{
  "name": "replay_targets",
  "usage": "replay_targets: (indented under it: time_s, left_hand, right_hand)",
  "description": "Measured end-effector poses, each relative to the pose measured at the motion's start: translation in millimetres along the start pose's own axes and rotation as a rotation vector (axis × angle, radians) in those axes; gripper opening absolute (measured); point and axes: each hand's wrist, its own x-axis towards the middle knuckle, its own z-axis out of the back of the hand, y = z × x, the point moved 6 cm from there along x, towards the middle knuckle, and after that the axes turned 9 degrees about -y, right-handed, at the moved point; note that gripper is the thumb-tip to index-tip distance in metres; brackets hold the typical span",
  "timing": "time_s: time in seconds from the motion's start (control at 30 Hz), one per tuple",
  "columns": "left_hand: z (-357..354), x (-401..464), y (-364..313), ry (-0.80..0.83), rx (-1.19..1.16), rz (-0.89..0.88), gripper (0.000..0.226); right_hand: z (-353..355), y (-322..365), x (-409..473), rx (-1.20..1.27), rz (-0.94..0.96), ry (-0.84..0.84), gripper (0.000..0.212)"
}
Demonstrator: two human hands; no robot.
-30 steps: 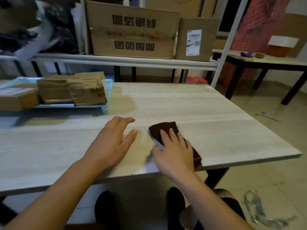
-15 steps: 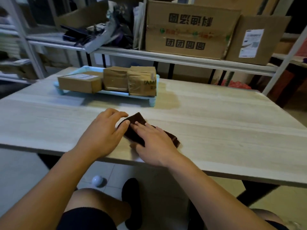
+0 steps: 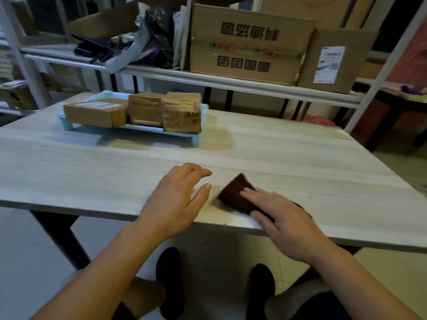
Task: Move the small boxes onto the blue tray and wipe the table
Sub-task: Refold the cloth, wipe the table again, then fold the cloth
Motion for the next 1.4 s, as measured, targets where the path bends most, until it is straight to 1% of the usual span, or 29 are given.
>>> replay_targets:
  time_s: [0.07, 0.13, 0.2, 0.3, 0.4, 0.43, 0.53, 0.6, 0.7, 0.8, 0.93, 1.07, 1.13, 1.17, 1.23, 1.3, 1.4]
  left_hand:
    - [-17, 3, -21, 0.035, 0.020, -0.052, 0.046]
    - [-33, 6, -40, 0.069, 0.020, -0.092, 0.047]
    - [-43, 8, -55, 0.108, 0.002, -0.129, 0.048]
    - [-55, 10, -72, 0.201, -0.012, -0.185, 0.051]
    - [-63, 14, -87, 0.270, 0.002, -0.237, 0.063]
    - [-66, 17, -94, 0.273, 0.002, -0.258, 0.062]
    - [-84, 26, -115, 0.283, 0.018, -0.325, 0.056]
    - [-107, 24, -118, 0.379, 0.120, -0.356, 0.061]
    - [-129, 20, -108, 0.515, 0.264, -0.307, 0.071]
    - [-127, 16, -100, 0.543, 0.288, -0.288, 0.070]
    - [-121, 17, -101, 0.583, 0.287, -0.277, 0.066]
    - [-114, 18, -101, 0.552, 0.266, -0.295, 0.066]
    - [-109, 18, -99, 0.521, 0.285, -0.321, 0.067]
    - [-107, 17, -98, 0.501, 0.296, -0.336, 0.069]
    - [-105, 18, -101, 0.460, 0.297, -0.362, 0.076]
    - [-102, 20, -109, 0.397, 0.250, -0.393, 0.081]
    - [-103, 25, -121, 0.323, 0.189, -0.474, 0.077]
  right_hand:
    - [20, -34, -22, -0.042, -0.149, -0.037, 0.049]
    - [32, -47, -34, -0.064, -0.235, -0.059, 0.054]
    - [32, -44, -35, -0.062, -0.278, -0.065, 0.065]
    - [31, -42, -34, 0.028, -0.359, -0.041, 0.083]
    - [34, -49, -36, 0.085, -0.348, 0.040, 0.088]
    - [36, -49, -38, 0.066, -0.322, 0.034, 0.086]
    - [44, -42, -46, -0.108, -0.160, -0.085, 0.079]
    - [37, -40, -55, -0.153, -0.110, -0.045, 0.080]
    - [29, -44, -62, -0.181, -0.103, 0.011, 0.084]
    - [26, -50, -61, -0.199, -0.081, 0.029, 0.085]
    - [26, -53, -61, -0.228, -0.052, 0.040, 0.092]
    - [29, -53, -63, -0.197, -0.019, 0.106, 0.098]
    - [35, -55, -65, -0.166, -0.011, 0.117, 0.096]
    - [39, -56, -66, -0.133, -0.010, 0.094, 0.091]
    - [53, -61, -68, -0.064, -0.008, -0.016, 0.077]
    - [63, -66, -70, -0.002, -0.009, -0.113, 0.065]
    - [69, -72, -67, 0.098, -0.044, -0.142, 0.057]
